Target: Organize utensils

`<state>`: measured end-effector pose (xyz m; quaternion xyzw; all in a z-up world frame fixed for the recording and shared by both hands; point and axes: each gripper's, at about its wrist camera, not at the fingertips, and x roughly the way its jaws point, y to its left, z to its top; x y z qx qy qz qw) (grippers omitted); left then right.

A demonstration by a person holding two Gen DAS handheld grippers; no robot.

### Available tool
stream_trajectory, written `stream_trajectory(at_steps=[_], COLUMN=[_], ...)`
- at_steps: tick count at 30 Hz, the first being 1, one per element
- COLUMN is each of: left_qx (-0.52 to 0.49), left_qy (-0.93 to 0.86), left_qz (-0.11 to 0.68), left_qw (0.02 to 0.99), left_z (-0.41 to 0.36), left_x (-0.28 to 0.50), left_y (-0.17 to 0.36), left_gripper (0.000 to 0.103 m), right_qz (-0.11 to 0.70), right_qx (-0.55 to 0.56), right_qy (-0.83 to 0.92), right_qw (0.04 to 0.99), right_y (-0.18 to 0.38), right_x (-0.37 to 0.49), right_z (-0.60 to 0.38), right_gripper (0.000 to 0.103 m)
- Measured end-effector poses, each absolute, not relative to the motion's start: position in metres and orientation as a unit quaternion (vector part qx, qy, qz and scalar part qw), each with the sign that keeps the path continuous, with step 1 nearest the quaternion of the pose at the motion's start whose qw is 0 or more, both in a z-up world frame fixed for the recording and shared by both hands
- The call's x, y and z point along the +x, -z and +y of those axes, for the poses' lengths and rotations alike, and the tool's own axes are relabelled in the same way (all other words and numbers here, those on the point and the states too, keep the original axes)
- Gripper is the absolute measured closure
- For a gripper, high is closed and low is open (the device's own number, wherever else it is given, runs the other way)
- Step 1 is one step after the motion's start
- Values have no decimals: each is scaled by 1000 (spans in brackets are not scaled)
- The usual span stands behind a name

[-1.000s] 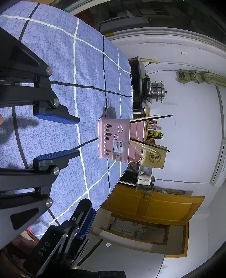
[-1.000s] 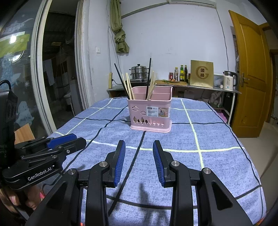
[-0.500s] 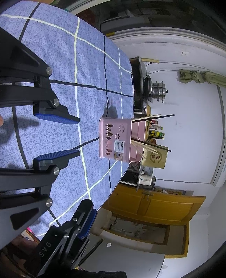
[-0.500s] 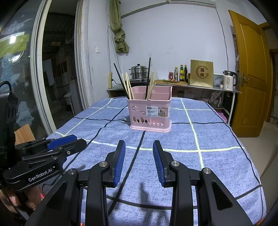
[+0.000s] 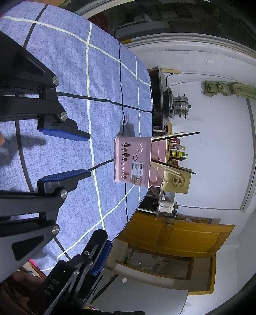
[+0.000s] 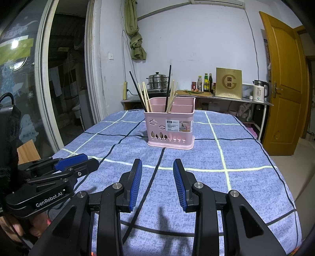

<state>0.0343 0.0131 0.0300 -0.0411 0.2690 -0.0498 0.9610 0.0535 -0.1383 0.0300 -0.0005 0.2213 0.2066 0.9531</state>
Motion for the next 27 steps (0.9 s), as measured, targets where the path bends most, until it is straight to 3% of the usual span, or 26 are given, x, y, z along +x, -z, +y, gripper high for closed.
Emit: stream_trajectory(at_steps=[27], left_qx=[-36], left_qy=[38], left_qz=[266], left_qw=[962], left_z=[10], left_x=[32], left_y=[-27], left_gripper=[73], right_qz=[223], right_qx=[0], right_qy=[-208], right_qw=[952], right_y=[-28], right_x=[53], right_z=[-138], right_gripper=[69])
